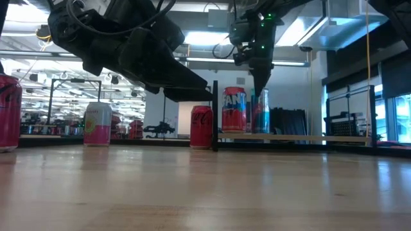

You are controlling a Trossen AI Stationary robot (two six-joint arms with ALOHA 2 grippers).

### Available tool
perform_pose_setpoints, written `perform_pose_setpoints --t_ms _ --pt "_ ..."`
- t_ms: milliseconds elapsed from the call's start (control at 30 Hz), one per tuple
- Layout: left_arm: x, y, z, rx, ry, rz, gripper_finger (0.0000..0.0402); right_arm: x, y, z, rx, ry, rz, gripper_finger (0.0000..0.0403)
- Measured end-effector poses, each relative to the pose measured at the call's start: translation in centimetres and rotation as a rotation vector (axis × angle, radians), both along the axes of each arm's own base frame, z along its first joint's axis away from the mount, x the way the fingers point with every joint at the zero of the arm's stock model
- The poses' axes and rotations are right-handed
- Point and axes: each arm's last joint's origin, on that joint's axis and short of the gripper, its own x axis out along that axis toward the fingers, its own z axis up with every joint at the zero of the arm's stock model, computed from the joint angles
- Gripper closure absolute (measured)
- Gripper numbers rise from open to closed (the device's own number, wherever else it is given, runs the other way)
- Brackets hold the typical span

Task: Place canned beverage on shelf
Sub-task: Put the top blue soda can on the shelf, then put the blue soda can on the shelf aligned with the other blue soda can

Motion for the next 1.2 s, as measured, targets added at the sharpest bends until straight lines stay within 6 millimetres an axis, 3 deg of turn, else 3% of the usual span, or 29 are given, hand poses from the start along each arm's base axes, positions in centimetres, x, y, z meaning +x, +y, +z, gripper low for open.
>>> perform_pose_setpoints --t_ms 100,300,600,733,900,1200 --pt "0.0 0.0 0.0 0.000 0.000 0.000 0.0069 -0.5 0.3 0.6 -0.003 0.020 -0.002 0.0103" --pt "0.0 0.0 0.0 0.002 -0.001 0.007 0.0069 -1.9 1.4 3.8 0.050 -0.015 -0.046 0.0102" --pt "-0.1 0.0 -0.4 -0.004 0.040 0.011 0.0069 -5.0 6.3 6.1 0.055 -0.108 -0.042 0.0102" --pt "-0.1 0.1 -0.4 -0.016 0.049 0.046 0.0069 -7.3 8.9 5.5 0.014 -0.215 -0.018 0.0102" --pt "-0.4 0.1 -0.1 -0.031 0.122 0.073 0.0069 -10.0 12.4 3.1 -0.054 -0.416 0.060 0.0102" --pt "-1.4 -2.3 3.9 -0.003 0.450 0.140 0.0069 -11.1 16.9 -0.5 -0.115 -0.873 0.308 0.0102"
